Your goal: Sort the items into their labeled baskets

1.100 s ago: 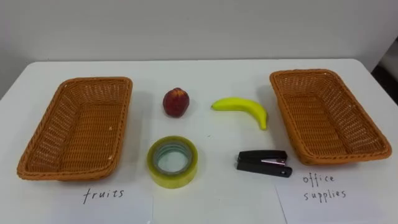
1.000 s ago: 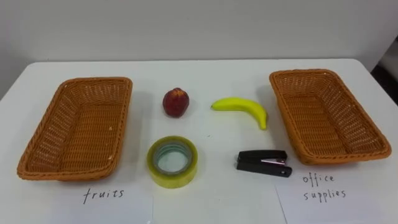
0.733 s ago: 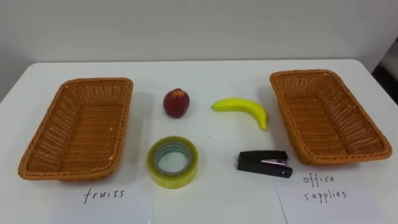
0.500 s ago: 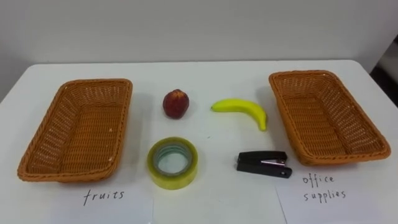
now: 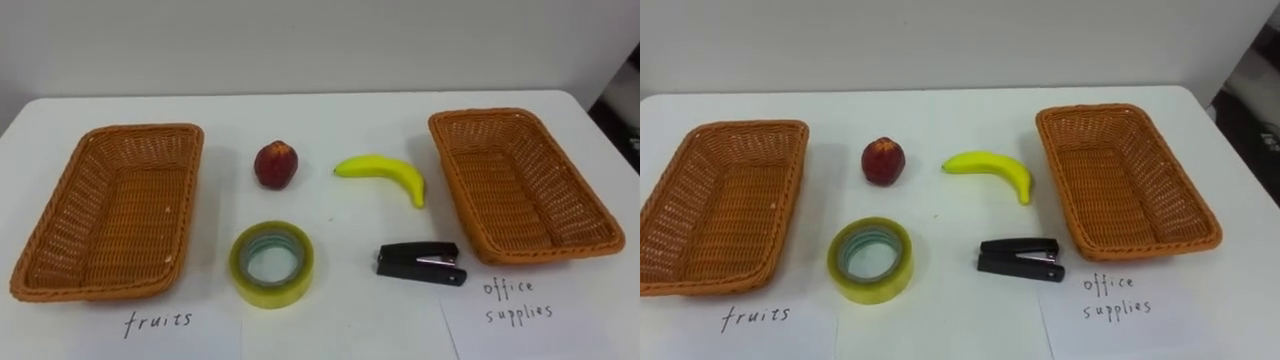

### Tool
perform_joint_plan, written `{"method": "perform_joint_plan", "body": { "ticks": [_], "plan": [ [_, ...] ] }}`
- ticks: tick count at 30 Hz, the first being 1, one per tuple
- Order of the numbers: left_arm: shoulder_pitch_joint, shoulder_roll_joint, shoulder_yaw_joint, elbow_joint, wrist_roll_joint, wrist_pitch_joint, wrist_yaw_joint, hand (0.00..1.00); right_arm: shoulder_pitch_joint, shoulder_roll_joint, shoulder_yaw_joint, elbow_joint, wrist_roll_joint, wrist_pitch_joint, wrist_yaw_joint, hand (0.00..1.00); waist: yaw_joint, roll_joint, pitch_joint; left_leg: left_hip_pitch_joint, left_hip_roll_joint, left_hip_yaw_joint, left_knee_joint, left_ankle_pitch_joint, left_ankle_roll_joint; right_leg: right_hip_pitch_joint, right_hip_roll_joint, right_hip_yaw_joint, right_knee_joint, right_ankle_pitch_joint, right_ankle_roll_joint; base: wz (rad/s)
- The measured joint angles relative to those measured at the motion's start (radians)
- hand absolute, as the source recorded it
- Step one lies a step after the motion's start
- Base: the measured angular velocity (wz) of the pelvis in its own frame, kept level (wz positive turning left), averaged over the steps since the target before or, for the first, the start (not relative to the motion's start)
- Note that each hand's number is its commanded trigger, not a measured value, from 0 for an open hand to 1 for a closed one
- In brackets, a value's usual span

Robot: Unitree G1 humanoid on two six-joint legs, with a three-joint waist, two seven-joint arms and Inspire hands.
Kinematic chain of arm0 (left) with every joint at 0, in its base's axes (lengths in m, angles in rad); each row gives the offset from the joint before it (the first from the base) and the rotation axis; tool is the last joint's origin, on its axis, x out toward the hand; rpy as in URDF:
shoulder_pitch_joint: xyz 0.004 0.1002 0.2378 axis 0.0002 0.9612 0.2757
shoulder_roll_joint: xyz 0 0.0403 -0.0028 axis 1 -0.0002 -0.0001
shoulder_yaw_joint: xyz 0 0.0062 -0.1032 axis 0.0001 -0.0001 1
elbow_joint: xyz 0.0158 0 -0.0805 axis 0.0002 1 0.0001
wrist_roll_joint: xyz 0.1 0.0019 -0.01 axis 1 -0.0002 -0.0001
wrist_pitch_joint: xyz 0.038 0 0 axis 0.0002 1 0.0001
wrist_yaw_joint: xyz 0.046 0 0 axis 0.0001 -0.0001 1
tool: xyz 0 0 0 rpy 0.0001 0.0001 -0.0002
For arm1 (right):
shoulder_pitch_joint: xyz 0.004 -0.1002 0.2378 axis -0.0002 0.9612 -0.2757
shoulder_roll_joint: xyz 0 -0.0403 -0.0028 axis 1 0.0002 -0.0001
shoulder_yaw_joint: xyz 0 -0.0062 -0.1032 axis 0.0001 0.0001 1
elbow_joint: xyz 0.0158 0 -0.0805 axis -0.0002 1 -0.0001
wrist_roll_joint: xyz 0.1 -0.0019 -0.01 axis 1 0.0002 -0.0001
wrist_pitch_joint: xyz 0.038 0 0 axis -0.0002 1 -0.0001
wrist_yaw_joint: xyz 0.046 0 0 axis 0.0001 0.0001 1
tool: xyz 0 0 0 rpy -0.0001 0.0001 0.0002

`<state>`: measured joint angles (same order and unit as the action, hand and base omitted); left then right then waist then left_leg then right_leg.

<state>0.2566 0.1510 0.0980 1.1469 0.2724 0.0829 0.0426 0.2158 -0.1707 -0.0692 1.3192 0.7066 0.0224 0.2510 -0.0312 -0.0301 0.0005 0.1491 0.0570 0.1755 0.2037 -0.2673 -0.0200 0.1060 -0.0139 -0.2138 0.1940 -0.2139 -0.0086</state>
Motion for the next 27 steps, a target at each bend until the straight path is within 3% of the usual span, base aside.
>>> {"method": "perform_joint_plan", "body": {
  "ticks": [6,10,16,21,24,27],
  "plan": [
    [0.001,0.007,0.067,0.0,-0.007,-0.01,0.022,0.0,0.043,-0.004,-0.101,-0.003,0.122,0.002,-0.037,0.0,-0.016,-0.019,0.0027,0.018,-0.001,0.017,-0.005,0.0,0.0,0.004,0.005,0.031,0.007,-0.003,0.002,-0.15],
    [0.002,0.02,0.108,-0.001,-0.008,-0.02,0.028,0.0,0.05,-0.005,-0.224,-0.018,0.231,0.008,-0.09,0.0,-0.035,-0.023,0.0022,0.018,-0.001,0.023,-0.007,-0.001,0.001,-0.006,0.005,0.048,0.012,-0.004,0.002,-0.08],
    [0.027,0.026,0.181,-0.036,-0.007,-0.021,0.07,0.0,0.051,-0.043,-0.385,-0.16,0.271,0.022,-0.213,0.0,-0.074,-0.024,0.0012,0.022,0.001,0.039,-0.015,-0.001,0.001,-0.026,0.011,0.069,0.038,-0.004,0.001,-0.1],
    [0.061,0.028,0.18,-0.051,-0.009,-0.04,0.109,0.0,0.026,-0.066,-0.488,-0.381,0.261,0.008,-0.417,0.0,-0.103,-0.035,-0.0021,0.02,-0.002,0.045,-0.012,0.0,0.001,-0.038,0.007,0.072,0.054,-0.007,0.0,-0.04],
    [0.08,0.027,0.18,-0.078,-0.032,-0.041,0.125,0.0,0.036,-0.071,-0.518,-0.552,0.243,-0.022,-0.565,0.0,-0.107,-0.046,-0.0033,0.019,-0.002,0.043,-0.013,-0.001,0.001,-0.042,0.008,0.075,0.055,-0.009,0.0,0.0],
    [0.104,0.028,0.18,-0.138,-0.028,-0.043,0.142,0.0,0.039,-0.08,-0.542,-0.716,0.178,-0.049,-0.711,0.0,-0.108,-0.053,0.0004,0.008,-0.001,0.042,-0.015,-0.001,0.001,-0.054,0.01,0.075,0.055,-0.008,-0.001,0.0]
  ]
}}
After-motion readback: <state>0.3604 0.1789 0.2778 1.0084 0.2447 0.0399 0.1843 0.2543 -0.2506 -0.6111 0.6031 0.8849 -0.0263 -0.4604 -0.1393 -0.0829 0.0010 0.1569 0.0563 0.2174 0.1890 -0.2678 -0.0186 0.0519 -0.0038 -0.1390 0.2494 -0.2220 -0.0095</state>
